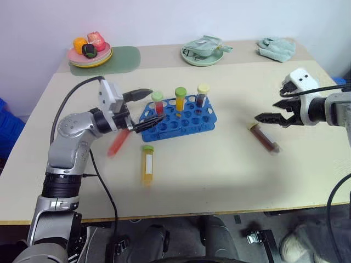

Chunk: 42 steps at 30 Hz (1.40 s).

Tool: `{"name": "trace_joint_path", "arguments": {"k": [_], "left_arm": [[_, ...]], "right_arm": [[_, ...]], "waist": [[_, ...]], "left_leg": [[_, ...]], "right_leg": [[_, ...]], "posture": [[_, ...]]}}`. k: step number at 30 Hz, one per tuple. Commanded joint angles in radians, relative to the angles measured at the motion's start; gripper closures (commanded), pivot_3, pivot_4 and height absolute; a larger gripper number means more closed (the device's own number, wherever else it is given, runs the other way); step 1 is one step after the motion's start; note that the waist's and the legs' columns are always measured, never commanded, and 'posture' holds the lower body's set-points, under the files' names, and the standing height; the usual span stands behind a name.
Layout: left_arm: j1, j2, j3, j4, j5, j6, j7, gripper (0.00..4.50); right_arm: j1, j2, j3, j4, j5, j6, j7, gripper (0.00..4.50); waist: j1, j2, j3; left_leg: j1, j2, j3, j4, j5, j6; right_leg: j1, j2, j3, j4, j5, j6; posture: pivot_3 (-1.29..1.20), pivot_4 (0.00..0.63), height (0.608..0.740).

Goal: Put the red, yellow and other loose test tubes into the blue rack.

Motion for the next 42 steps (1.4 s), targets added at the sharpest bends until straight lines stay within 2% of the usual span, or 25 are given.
{"name": "trace_joint_path", "arguments": {"k": [1,4,10,20,25,28,33,34,39,42], "left_arm": [[0.013,0.016,0.012,-0.076,-0.034,0.027,-0.004,0.06],[0.041,0.026,0.016,-0.136,-0.057,0.069,0.004,0.06],[0.121,0.069,0.052,-0.251,-0.114,0.147,0.016,0.06],[0.273,0.178,0.15,-0.363,-0.256,0.279,0.007,0.06],[0.316,0.203,0.194,-0.391,-0.328,0.339,0.021,0.06],[0.334,0.211,0.198,-0.399,-0.323,0.331,0.023,0.0],[0.337,0.21,0.198,-0.392,-0.319,0.32,0.022,0.0],[0.337,0.209,0.197,-0.39,-0.318,0.317,0.022,0.0],[0.331,0.207,0.187,-0.368,-0.296,0.288,0.01,0.0],[0.326,0.21,0.189,-0.345,-0.286,0.266,-0.001,0.0]], "right_arm": [[-0.034,-0.041,0.112,-0.013,-0.005,0.079,0.019,0.0],[-0.055,-0.031,0.192,0.094,-0.058,0.048,-0.003,0.0],[-0.173,0.055,0.276,0.34,-0.139,-0.016,-0.022,0.0],[-0.243,0.176,0.327,0.546,-0.222,-0.114,0.012,0.0],[-0.246,0.207,0.329,0.628,-0.267,-0.17,0.023,0.0],[-0.239,0.22,0.329,0.649,-0.288,-0.196,0.035,0.88],[-0.254,0.242,0.308,0.674,-0.316,-0.209,0.041,3.36],[-0.257,0.241,0.304,0.669,-0.321,-0.21,0.046,3.68],[-0.247,0.201,0.247,0.535,-0.29,-0.231,0.099,3.72],[-0.165,0.164,0.104,0.314,-0.18,-0.269,0.156,3.72]], "waist": [[0.0,0.0,0.0],[0.002,0.0,0.0],[-0.004,0.0,0.0],[-0.002,0.0,0.0],[-0.004,-0.002,-0.001],[-0.005,-0.003,-0.002],[-0.007,-0.003,-0.002],[-0.008,-0.003,-0.002],[-0.009,-0.002,-0.001],[-0.008,0.0,0.0]], "left_leg": [[0.0,0.0,0.0,0.0,0.0,0.0],[0.0,0.0,0.0,0.0,0.0,0.0],[-0.001,0.0,0.001,0.0,0.0,0.0],[-0.001,0.0,0.001,-0.001,0.0,0.0],[0.0,0.0,0.001,0.0,0.0,0.0],[0.001,0.001,0.002,0.0,0.0,0.0],[0.001,0.001,0.001,0.0,0.0,0.0],[0.001,0.001,0.001,0.0,0.0,0.0],[0.0,0.001,0.001,-0.001,-0.001,0.0],[-0.001,0.001,0.001,-0.001,-0.001,0.0]], "right_leg": [[0.0,0.0,0.0,0.0,0.0,0.0],[0.0,0.0,0.0,0.0,0.0,0.0],[-0.002,0.0,0.001,0.0,0.001,0.001],[-0.002,0.001,0.001,0.0,0.001,0.001],[-0.001,0.001,0.001,0.0,0.001,0.0],[0.0,0.001,0.001,0.0,0.001,0.0],[0.0,0.002,0.001,0.0,0.001,0.0],[0.0,0.002,0.001,0.0,0.001,0.0],[-0.001,0.002,0.001,0.0,0.001,0.0],[-0.003,0.002,0.001,0.0,0.001,0.0]], "posture": [[0.0,0.15,0.74],[0.0,0.15,0.74],[0.0,0.15,0.74],[0.0,0.15,0.74],[0.0,0.15,0.74],[0.0,0.15,0.74],[0.0,0.15,0.74],[0.0,0.15,0.74],[0.0,0.15,0.74],[0.0,0.15,0.74]]}}
